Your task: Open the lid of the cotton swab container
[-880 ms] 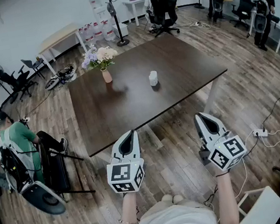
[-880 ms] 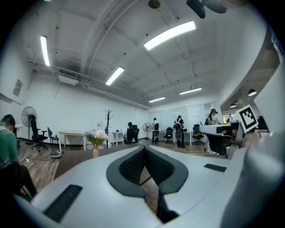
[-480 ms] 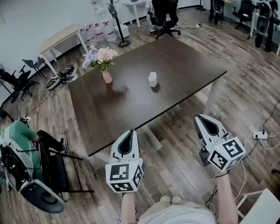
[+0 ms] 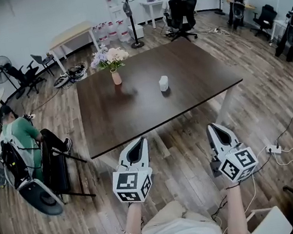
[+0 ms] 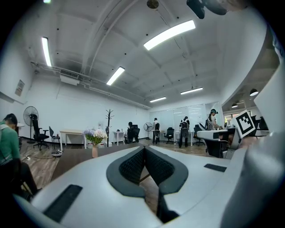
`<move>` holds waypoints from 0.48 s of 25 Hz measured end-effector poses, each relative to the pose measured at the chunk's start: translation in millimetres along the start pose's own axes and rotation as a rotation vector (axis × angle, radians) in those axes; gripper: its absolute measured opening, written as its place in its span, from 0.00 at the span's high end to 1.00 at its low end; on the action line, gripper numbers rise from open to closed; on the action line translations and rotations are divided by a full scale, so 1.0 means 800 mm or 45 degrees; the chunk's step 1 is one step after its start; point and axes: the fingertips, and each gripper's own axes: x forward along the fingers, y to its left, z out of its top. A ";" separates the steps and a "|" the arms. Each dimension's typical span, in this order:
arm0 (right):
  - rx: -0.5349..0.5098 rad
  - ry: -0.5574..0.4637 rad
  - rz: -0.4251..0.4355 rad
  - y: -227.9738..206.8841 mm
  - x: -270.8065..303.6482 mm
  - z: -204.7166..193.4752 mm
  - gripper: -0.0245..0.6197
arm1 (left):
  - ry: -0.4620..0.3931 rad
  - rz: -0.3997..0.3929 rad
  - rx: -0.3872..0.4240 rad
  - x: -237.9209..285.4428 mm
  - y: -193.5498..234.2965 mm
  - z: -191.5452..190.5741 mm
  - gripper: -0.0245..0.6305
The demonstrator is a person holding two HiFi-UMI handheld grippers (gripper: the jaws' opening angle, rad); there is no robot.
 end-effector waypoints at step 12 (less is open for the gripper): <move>0.027 0.005 0.079 -0.033 0.054 -0.015 0.93 | 0.021 0.017 -0.044 0.060 0.014 -0.019 0.93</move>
